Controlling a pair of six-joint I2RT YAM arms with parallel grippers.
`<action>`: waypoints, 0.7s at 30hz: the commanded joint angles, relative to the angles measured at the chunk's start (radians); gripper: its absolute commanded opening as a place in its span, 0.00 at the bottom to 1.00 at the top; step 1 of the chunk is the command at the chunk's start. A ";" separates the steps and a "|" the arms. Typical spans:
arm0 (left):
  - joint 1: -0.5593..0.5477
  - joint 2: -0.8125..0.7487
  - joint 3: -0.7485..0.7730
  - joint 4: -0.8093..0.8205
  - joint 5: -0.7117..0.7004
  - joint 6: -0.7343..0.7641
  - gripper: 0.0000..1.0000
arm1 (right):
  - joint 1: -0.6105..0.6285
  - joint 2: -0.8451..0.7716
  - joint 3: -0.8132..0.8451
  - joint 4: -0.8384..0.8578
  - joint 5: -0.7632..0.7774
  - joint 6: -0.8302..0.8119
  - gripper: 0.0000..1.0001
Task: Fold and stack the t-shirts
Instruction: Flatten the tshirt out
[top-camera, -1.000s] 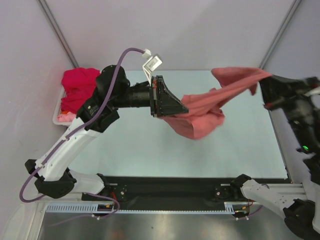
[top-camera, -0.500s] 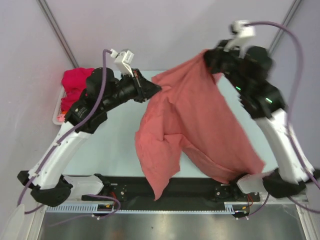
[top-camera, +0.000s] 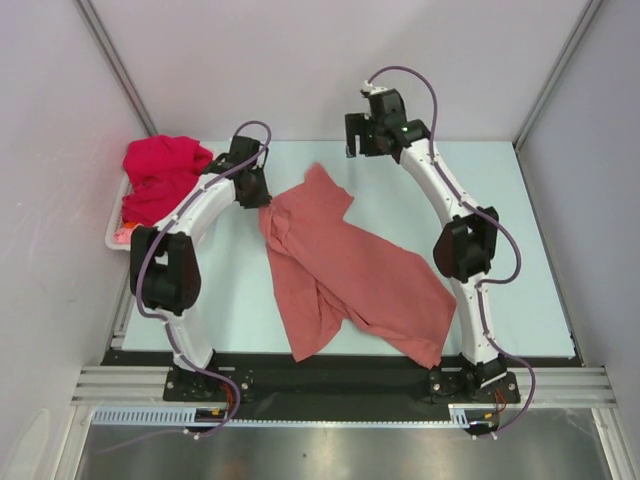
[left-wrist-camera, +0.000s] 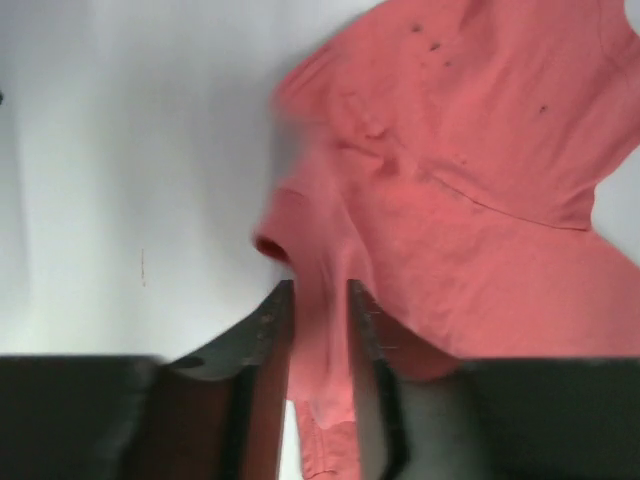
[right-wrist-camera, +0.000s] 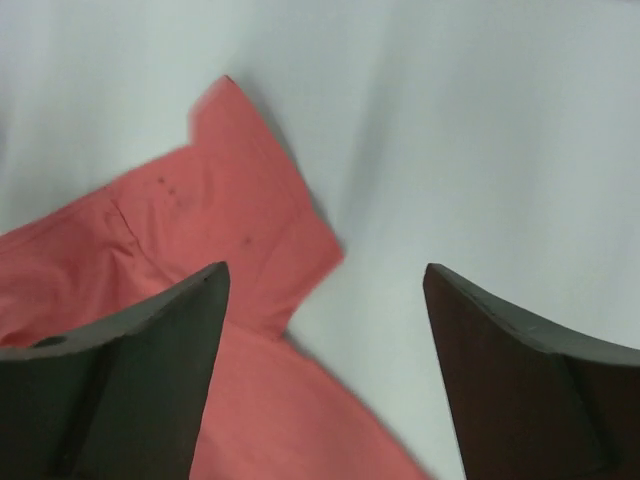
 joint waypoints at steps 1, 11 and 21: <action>-0.006 -0.020 0.115 -0.036 0.015 0.078 0.35 | -0.046 -0.152 0.003 -0.293 -0.044 0.104 0.87; -0.143 -0.152 -0.053 -0.068 0.098 0.104 0.83 | -0.233 -0.772 -1.131 -0.209 -0.069 0.335 0.86; -0.174 -0.036 -0.054 -0.124 0.048 0.167 0.89 | -0.277 -0.744 -1.328 -0.119 -0.029 0.367 0.83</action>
